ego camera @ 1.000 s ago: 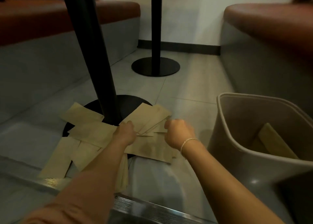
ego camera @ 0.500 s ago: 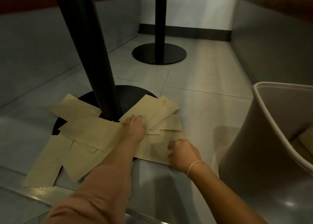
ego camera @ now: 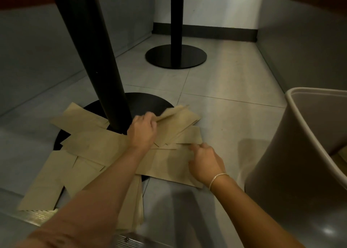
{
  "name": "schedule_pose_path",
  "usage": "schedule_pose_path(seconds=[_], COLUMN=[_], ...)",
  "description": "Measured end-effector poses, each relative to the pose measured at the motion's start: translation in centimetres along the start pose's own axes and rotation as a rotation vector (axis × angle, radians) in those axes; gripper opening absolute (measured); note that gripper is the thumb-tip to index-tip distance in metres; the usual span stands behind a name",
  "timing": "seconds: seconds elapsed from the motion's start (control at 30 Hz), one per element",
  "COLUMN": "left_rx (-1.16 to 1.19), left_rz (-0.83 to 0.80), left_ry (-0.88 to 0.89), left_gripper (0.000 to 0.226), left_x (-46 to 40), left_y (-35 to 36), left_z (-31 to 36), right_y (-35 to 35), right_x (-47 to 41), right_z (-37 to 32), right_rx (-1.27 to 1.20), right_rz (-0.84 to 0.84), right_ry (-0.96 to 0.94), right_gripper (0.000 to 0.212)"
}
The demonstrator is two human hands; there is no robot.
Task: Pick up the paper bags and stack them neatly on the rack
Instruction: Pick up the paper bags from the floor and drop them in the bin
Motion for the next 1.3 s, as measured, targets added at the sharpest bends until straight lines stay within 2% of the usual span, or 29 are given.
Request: schedule_pose_path(seconds=[0.07,0.13,0.2,0.27,0.33,0.37,0.43,0.47,0.5,0.57,0.67,0.77,0.93,1.0,1.1,1.3], left_rx=[0.261,0.497,0.641,0.73,0.81,0.815,0.764,0.699,0.611,0.433,0.101,-0.051,-0.195,-0.287,-0.283,0.025], left_rz=[0.126,0.169,0.153,0.103,0.033,-0.005,-0.082,-0.13,-0.184,-0.321,-0.541,-0.622,-0.636,-0.638,-0.542,-0.092], left_ry=[-0.029,-0.129,-0.225,-0.279,-0.341,-0.37,-0.391,-0.379,-0.355,-0.315,-0.197,-0.156,-0.019,0.031,-0.01,-0.19], left_gripper=[0.019,0.017,0.019,0.024,0.028,0.027,0.019,0.014,0.019,0.039,0.053,0.066,0.027,0.03,0.033,0.028], left_x=[-0.6,-1.2,-1.5,-1.7,-1.7,-1.6,-1.0,-0.6,-0.4,0.5,2.3,3.3,3.1,3.0,2.4,0.8], left_y=[-2.4,-3.4,-3.5,-2.6,-1.3,-0.6,0.4,1.0,1.7,3.6,6.9,8.9,8.8,8.6,7.9,1.0], left_z=[0.2,-0.5,-1.2,-2.0,-2.9,-3.3,-3.1,-2.9,-2.4,-1.7,-1.6,-3.0,-2.1,-1.9,-2.3,-2.5], right_y=[-1.4,-2.9,-4.3,-5.2,-5.6,-5.6,-5.2,-5.1,-5.1,-5.4,-5.7,-6.3,-6.5,-6.5,-6.8,-9.5], right_x=[-0.3,-0.4,-0.3,-0.3,-0.4,-0.5,-0.6,-0.5,-0.4,0.0,0.3,0.3,0.7,0.9,1.1,2.2], right_z=[0.6,1.6,2.2,2.8,3.4,3.5,3.3,3.1,3.0,3.1,3.7,3.9,4.2,4.0,3.5,2.9], right_rx=[-0.084,-0.242,-0.365,-0.421,-0.519,-0.581,-0.58,-0.529,-0.5,-0.531,-0.572,-0.553,-0.533,-0.541,-0.543,-0.541], right_rz=[0.124,0.254,0.34,0.383,0.413,0.408,0.356,0.342,0.356,0.414,0.498,0.561,0.59,0.588,0.581,0.669], right_ry=[0.06,0.126,0.159,0.193,0.212,0.206,0.18,0.172,0.166,0.168,0.212,0.219,0.238,0.237,0.225,0.21], right_gripper=[0.048,0.066,0.09,0.105,0.099,0.085,0.048,0.033,0.026,0.022,0.021,0.022,0.022,0.023,0.022,0.02])
Point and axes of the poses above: each hand's wrist, its own x-axis away from the middle knuckle, its own y-axis out of the palm, z = x × y, the point moved 10 cm from there along -x, towards the middle knuckle
